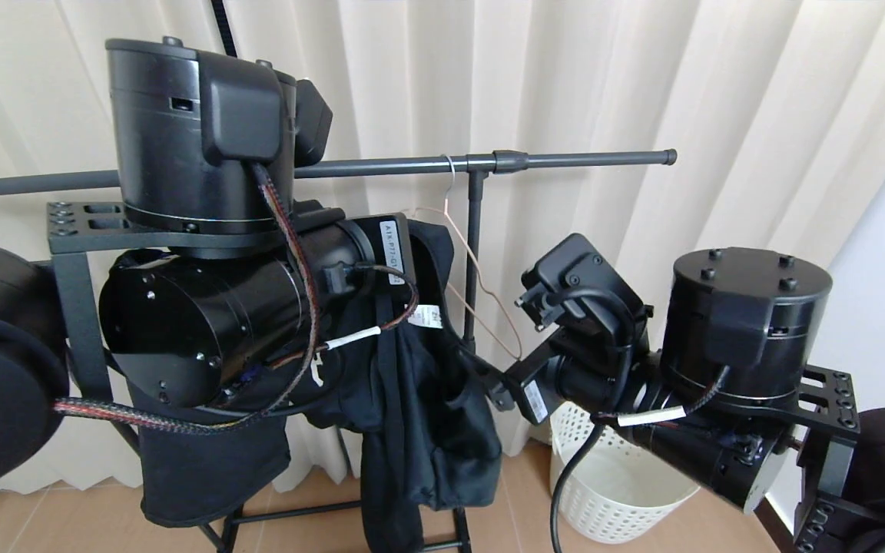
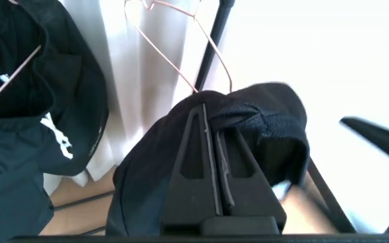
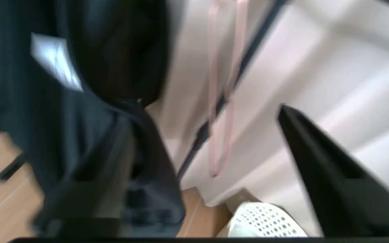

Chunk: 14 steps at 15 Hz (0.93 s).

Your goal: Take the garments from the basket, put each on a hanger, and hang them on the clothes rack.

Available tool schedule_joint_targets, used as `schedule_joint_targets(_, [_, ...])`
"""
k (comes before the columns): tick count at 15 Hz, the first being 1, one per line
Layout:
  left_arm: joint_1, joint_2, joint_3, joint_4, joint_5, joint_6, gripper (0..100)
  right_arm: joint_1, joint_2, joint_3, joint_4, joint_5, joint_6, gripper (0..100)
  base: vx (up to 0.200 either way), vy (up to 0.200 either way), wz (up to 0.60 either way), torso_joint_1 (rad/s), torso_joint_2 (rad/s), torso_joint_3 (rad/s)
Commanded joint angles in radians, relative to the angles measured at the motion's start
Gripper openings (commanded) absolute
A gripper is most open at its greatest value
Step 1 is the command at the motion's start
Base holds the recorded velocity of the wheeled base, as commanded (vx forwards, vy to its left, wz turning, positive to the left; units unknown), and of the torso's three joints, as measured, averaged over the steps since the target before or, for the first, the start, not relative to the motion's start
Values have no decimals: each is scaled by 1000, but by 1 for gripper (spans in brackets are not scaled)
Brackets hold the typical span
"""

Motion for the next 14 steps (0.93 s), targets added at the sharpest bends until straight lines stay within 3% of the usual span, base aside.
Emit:
schedule_joint_targets(1, [0,11,-3,-1,1,-1,0,-5,2,23,-2,9,-2,100,0,0,0,0,0,0])
schedule_joint_targets(2, [2,17,-3,-1,4,-1,0,-23,-6,61,-2,125,-6,100,0,0,0,0,0,0])
schedule_joint_targets(6, [8,25,-6,-1,6,-1,0,-31,-3,84,-11,211,-26,100,0,0,0,0,0,0])
schedule_joint_targets(7, [9,26,-8,-3,6,-1,0,-31,-9,107,-11,286,-29,100,0,0,0,0,0,0])
schedule_joint_targets(8, [12,28,-8,-3,6,-1,0,-31,-1,102,-11,314,-31,100,0,0,0,0,0,0])
schedule_joint_targets(10, [14,29,-11,-1,7,-1,0,20,45,53,-12,252,21,100,0,0,0,0,0,0])
schedule_joint_targets(12, [18,33,-12,-1,15,-1,0,109,75,-28,-6,122,216,100,0,0,0,0,0,0])
schedule_joint_targets(14, [20,33,-11,-1,21,-1,0,124,115,-74,-14,59,248,100,0,0,0,0,0,0])
